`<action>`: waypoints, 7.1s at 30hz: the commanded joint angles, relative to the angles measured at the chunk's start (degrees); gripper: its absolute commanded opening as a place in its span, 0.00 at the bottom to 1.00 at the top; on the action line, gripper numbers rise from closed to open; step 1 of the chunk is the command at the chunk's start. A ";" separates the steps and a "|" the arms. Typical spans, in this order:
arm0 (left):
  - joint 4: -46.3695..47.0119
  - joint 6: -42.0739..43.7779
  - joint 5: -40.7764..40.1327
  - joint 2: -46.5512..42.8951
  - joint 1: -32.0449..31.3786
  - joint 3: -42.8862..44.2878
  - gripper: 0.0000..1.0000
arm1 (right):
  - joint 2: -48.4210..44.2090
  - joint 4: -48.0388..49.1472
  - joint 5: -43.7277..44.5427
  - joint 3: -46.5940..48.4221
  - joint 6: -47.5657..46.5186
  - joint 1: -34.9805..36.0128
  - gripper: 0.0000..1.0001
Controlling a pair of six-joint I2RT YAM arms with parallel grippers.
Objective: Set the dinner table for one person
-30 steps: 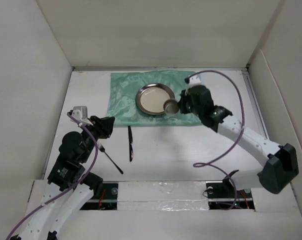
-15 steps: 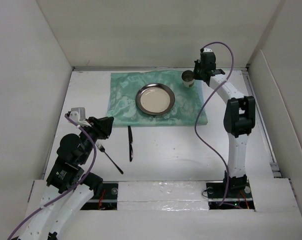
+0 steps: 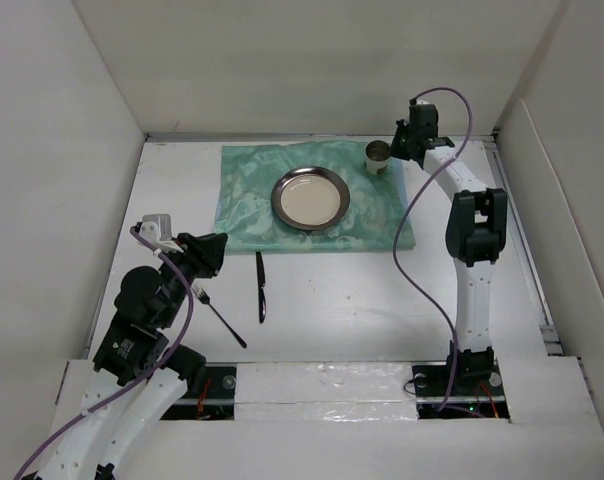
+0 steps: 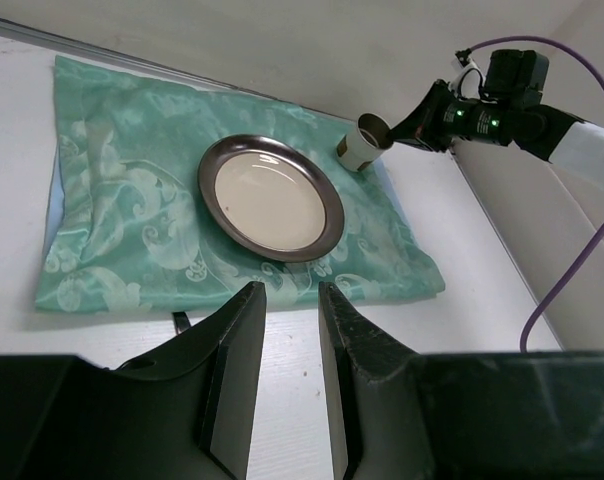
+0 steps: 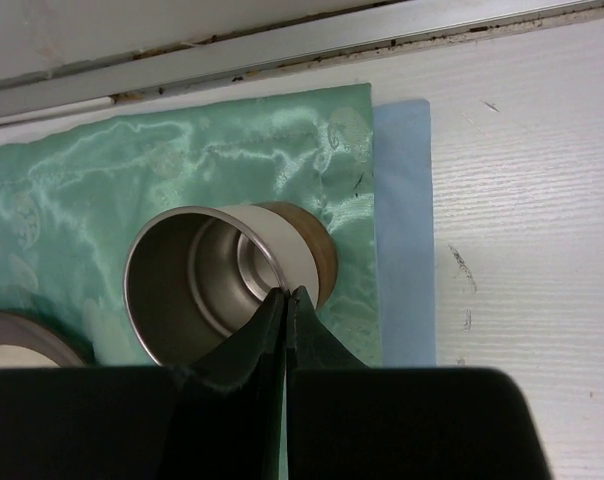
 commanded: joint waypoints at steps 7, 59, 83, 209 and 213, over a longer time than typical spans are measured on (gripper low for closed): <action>2.43 0.91 -0.79 0.61 0.24 -0.15 0.26 | -4.15 5.83 1.62 -4.25 2.41 -1.64 0.39; 3.04 -0.40 -1.93 -5.02 0.24 -0.77 0.27 | -12.86 3.27 27.73 -34.91 9.34 63.04 0.31; 2.96 -0.40 -2.11 -3.61 0.24 -0.77 0.27 | -22.17 1.78 34.05 -48.98 13.22 65.33 0.00; 3.22 -5.24 -18.81 -22.77 0.24 -3.23 0.35 | -11.55 14.17 21.48 -13.68 2.66 57.78 0.00; 3.22 -5.15 -17.76 -22.15 0.24 -3.05 0.35 | -8.04 13.21 22.62 -7.09 7.76 51.63 0.00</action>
